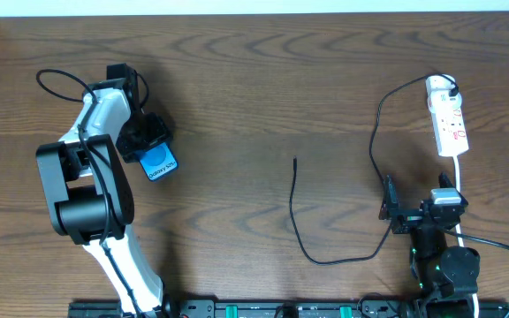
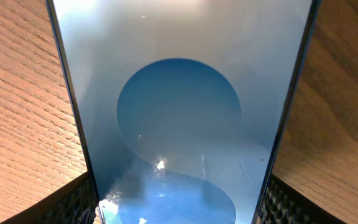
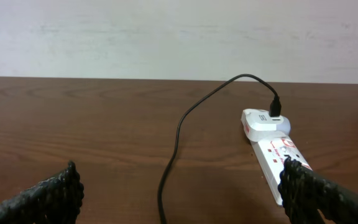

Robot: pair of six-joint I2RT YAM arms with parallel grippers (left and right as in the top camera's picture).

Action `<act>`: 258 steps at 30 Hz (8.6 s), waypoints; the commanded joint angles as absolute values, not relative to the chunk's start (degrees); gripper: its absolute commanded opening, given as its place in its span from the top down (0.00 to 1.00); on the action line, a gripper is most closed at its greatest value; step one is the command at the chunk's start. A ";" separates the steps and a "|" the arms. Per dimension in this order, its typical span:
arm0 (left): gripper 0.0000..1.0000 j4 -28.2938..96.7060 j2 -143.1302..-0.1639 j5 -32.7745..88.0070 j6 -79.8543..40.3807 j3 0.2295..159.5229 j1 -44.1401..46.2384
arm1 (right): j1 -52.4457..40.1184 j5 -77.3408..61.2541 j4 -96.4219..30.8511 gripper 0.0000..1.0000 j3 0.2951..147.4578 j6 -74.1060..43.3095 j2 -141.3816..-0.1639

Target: Plug charger to phone and switch on socket

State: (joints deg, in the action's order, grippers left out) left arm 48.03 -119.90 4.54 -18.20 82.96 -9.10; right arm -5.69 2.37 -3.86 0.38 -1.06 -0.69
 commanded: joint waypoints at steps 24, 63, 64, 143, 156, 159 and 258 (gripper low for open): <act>0.93 48.80 -120.64 4.10 -18.28 82.26 -9.21 | -6.04 2.87 -4.08 0.01 0.32 -1.65 -0.43; 0.93 50.02 -110.04 25.63 -18.28 83.50 -9.21 | -6.04 2.87 -4.10 0.01 0.32 -1.65 -0.43; 0.93 50.00 -110.04 29.28 -18.31 83.50 -9.21 | -6.04 2.87 -4.08 0.01 0.32 -1.65 -0.43; 0.93 49.19 -110.04 81.89 -51.37 83.50 -9.19 | -6.04 2.87 -4.08 0.01 0.32 -1.67 -0.43; 0.92 49.19 -110.04 81.89 -51.35 83.50 -9.19 | -6.04 2.87 -4.08 0.01 0.32 -1.65 -0.43; 0.92 49.19 -110.04 81.89 -51.35 83.50 -9.19 | -6.04 2.87 -4.08 0.01 0.32 -1.65 -0.43; 0.92 49.17 -110.04 81.84 -51.29 83.50 -8.27 | -6.04 2.87 -4.08 0.01 0.32 -1.65 -0.43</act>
